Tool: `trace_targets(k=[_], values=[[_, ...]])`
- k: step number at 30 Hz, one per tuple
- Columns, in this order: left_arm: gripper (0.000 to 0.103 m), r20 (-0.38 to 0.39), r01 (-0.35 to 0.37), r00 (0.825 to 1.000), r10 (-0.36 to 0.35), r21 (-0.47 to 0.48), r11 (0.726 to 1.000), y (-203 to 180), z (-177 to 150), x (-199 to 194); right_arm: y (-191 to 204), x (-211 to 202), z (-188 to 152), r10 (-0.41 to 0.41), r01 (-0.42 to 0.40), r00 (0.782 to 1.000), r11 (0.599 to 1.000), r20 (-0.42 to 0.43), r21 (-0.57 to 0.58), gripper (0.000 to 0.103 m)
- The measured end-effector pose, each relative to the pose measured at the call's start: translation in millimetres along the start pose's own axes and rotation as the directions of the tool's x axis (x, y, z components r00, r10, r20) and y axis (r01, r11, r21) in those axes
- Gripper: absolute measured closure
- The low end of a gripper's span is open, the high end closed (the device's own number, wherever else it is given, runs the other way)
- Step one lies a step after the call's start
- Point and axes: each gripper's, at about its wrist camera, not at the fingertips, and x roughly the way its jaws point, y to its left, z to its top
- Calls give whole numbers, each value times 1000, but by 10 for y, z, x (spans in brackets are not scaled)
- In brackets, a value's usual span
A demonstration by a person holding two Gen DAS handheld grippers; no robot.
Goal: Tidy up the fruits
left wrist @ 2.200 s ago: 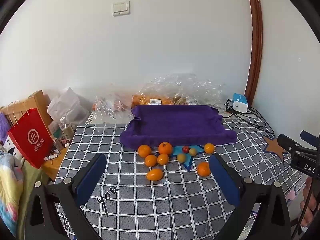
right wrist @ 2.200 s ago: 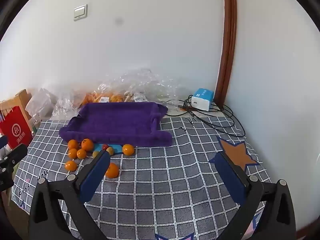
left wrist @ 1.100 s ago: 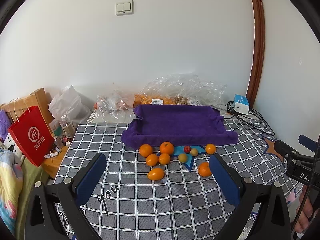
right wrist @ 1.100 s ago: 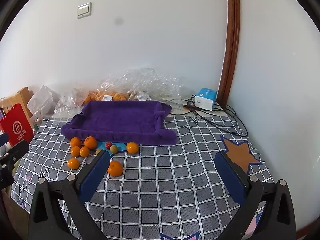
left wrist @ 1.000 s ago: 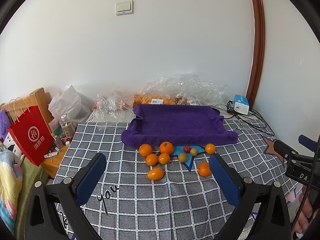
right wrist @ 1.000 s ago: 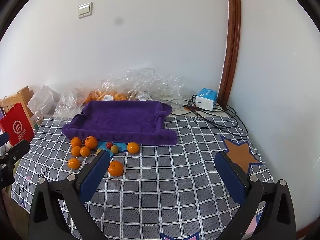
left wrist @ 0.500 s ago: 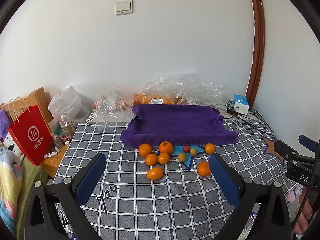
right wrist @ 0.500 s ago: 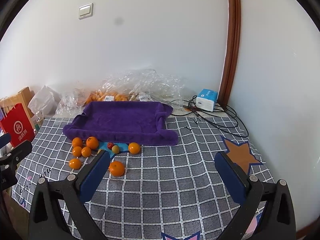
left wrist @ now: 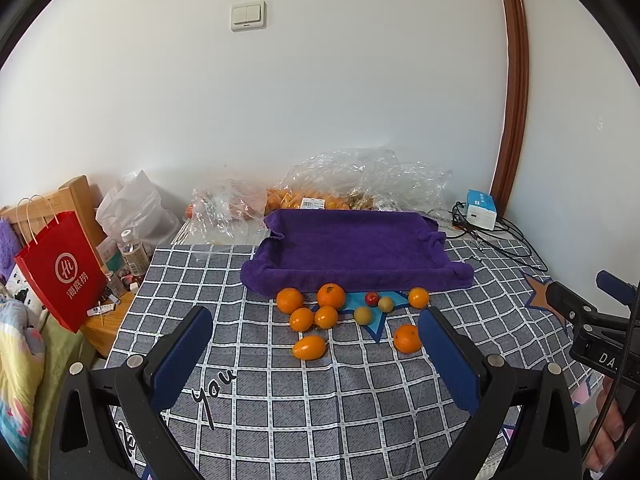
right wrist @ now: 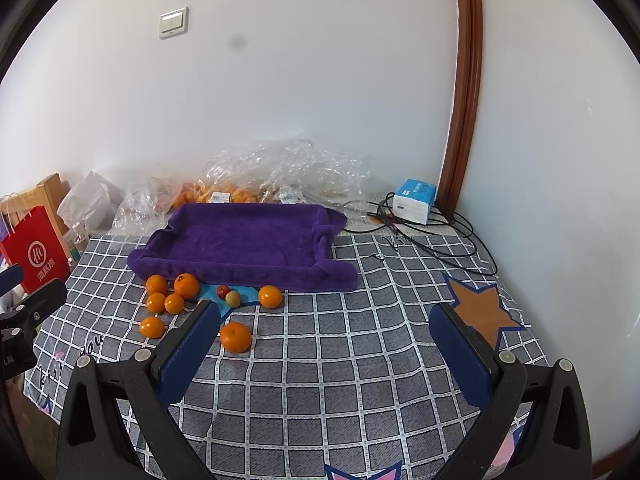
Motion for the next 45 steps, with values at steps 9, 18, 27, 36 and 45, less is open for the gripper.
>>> trace_targets(k=[9, 18, 27, 36, 45], values=[[0, 0, 0, 1000, 0, 1, 1000, 1, -3, -2, 8, -4, -2, 2, -2, 1000, 1000, 2, -1, 1], [0, 0, 2, 1000, -2, 0, 1000, -4, 0, 1, 42, -2, -13, 5, -5, 1000, 1000, 1, -4, 1], [0, 2, 3, 1000, -3, 0, 1000, -16, 6, 2, 48, 2, -17, 9, -9, 1000, 1000, 2, -1, 1], [0, 8, 7, 1000, -7, -7, 1000, 13, 26, 58, 92, 64, -53, 12, -12, 1000, 1000, -15, -6, 1], [0, -21, -10, 1000, 10, -13, 1000, 151, -53, 407, 174, 391, -177, 21, -22, 999, 999, -43, -32, 1]])
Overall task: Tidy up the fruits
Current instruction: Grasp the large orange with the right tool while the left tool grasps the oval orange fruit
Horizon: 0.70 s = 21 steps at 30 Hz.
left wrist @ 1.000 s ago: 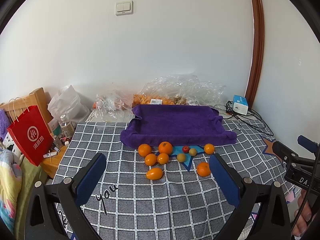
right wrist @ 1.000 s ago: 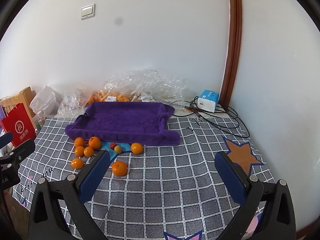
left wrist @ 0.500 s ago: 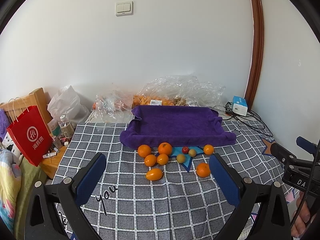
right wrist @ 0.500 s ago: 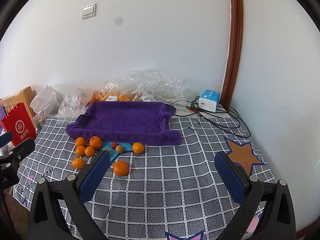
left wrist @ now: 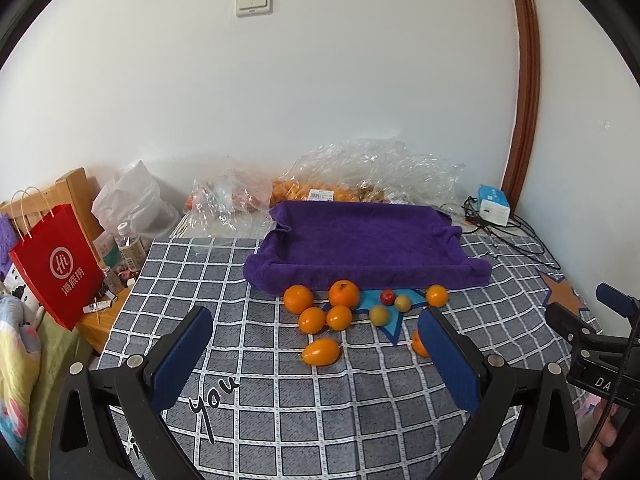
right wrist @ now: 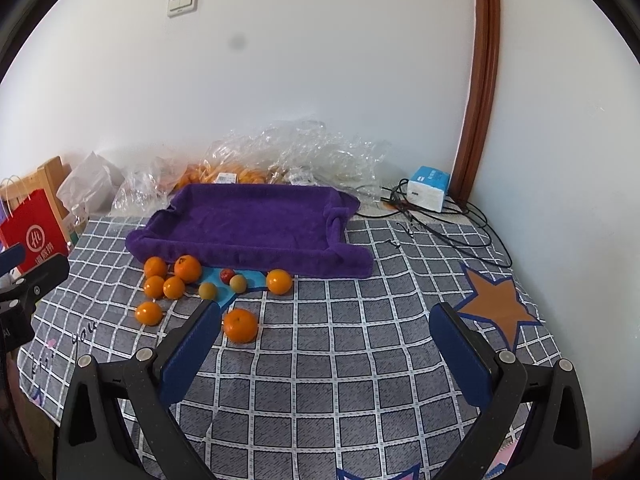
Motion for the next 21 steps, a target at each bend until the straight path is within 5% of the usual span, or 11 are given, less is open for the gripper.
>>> trace_targets(k=[6, 17, 21], values=[[8, -66, -15, 998, 14, -13, 1000, 145, -156, 403, 18, 350, -122, 19, -19, 1000, 1000, -17, 3, 4], [22, -210, 66, 975, -69, -25, 998, 192, -565, 1115, 71, 1084, -315, 95, -93, 978, 996, -184, 19, 29], [22, -226, 101, 968, -112, -60, 993, 183, -620, 1277, 73, 1164, -355, 118, -114, 976, 993, -181, 29, 29]])
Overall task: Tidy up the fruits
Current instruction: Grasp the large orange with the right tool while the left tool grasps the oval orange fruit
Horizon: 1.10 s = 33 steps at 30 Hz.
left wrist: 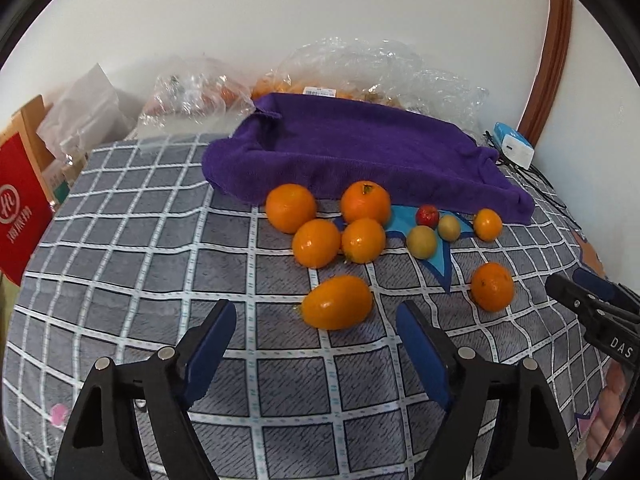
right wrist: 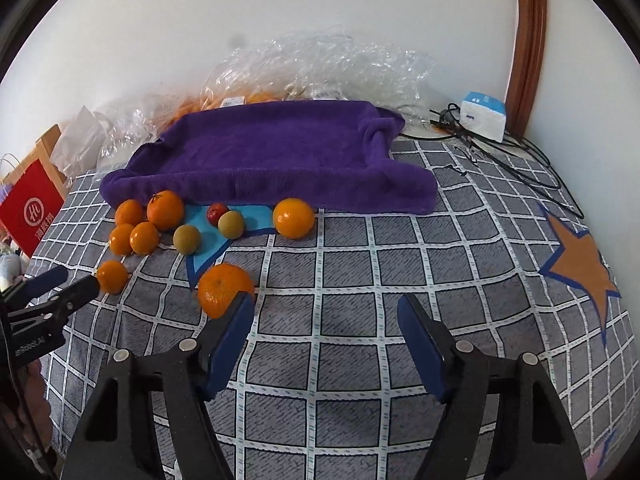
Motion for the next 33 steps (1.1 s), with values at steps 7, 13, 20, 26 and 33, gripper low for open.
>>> trace_targets(k=[7, 13, 20, 26, 33], values=[[30, -24, 32, 999, -34, -61, 998, 9, -8, 241, 54, 36, 9, 62, -62, 998, 998, 11, -3, 29], [61, -23, 118, 992, -123, -150, 982, 132, 12, 239, 108, 96, 32, 67, -67, 998, 998, 1, -4, 29], [61, 2, 37, 999, -37, -97, 995, 266, 59, 101, 200, 151, 29, 122, -122, 992, 992, -12, -14, 29], [61, -3, -57, 998, 57, -85, 995, 416, 98, 101, 341, 264, 21, 199, -200, 979, 980, -34, -20, 29], [60, -13, -61, 998, 60, -90, 994, 464, 42, 131, 486, 504, -7, 139, -143, 987, 989, -77, -48, 44]])
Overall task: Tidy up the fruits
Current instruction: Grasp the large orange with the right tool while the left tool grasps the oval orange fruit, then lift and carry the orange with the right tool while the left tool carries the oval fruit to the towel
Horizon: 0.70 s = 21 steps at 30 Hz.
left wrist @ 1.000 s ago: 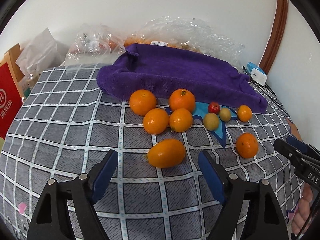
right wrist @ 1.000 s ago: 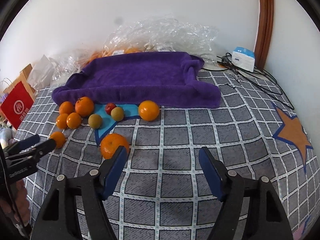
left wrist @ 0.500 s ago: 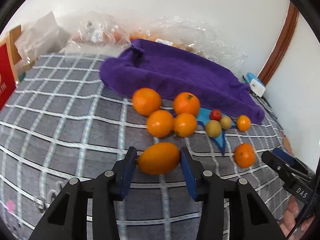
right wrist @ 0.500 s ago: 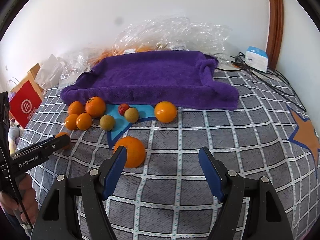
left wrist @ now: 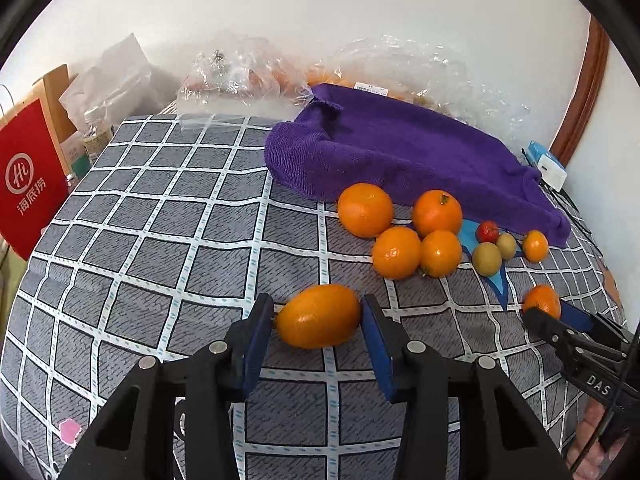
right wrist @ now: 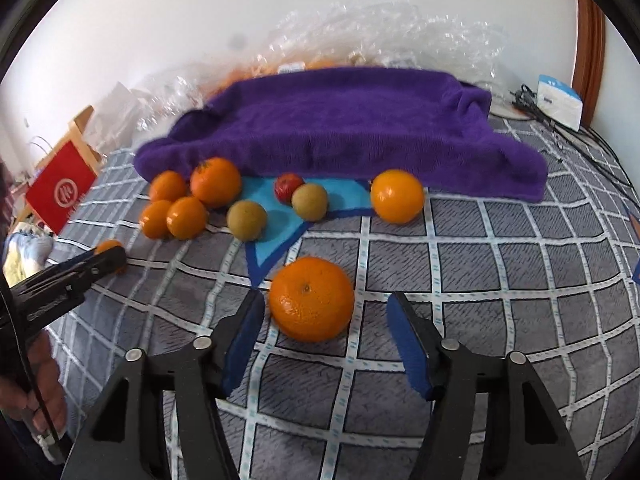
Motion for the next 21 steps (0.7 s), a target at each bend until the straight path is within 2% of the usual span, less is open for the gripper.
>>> trace_targets(k=[5, 7, 9, 14, 17, 19, 21], values=[[60, -11, -4, 1000, 4, -14, 1000, 15, -34, 24, 96, 20, -19, -8, 8, 1000, 998, 1, -59, 62], [56, -3, -6, 1000, 6, -12, 1000, 13, -59, 8, 65, -5, -23, 3, -3, 1000, 999, -4, -50, 62], [47, -2, 1, 1000, -1, -18, 1000, 9, -71, -18, 13, -47, -20, 6, -6, 1000, 999, -2, -40, 62], [45, -5, -7, 1000, 7, -68, 998, 1, -98, -60, -183, -198, 9, -57, 58, 998, 998, 36, -15, 62], [46, 0, -13, 1000, 13, -77, 997, -26, -101, -69, -312, -265, -8, -83, 83, 995, 997, 47, 3, 62], [57, -2, -16, 1000, 15, -73, 997, -44, -103, -59, -362, -291, -14, -98, 98, 994, 995, 56, 7, 62], [60, -1, -7, 1000, 7, -75, 997, -46, -97, -55, -419, -302, -19, -93, 92, 994, 996, 56, 23, 62]])
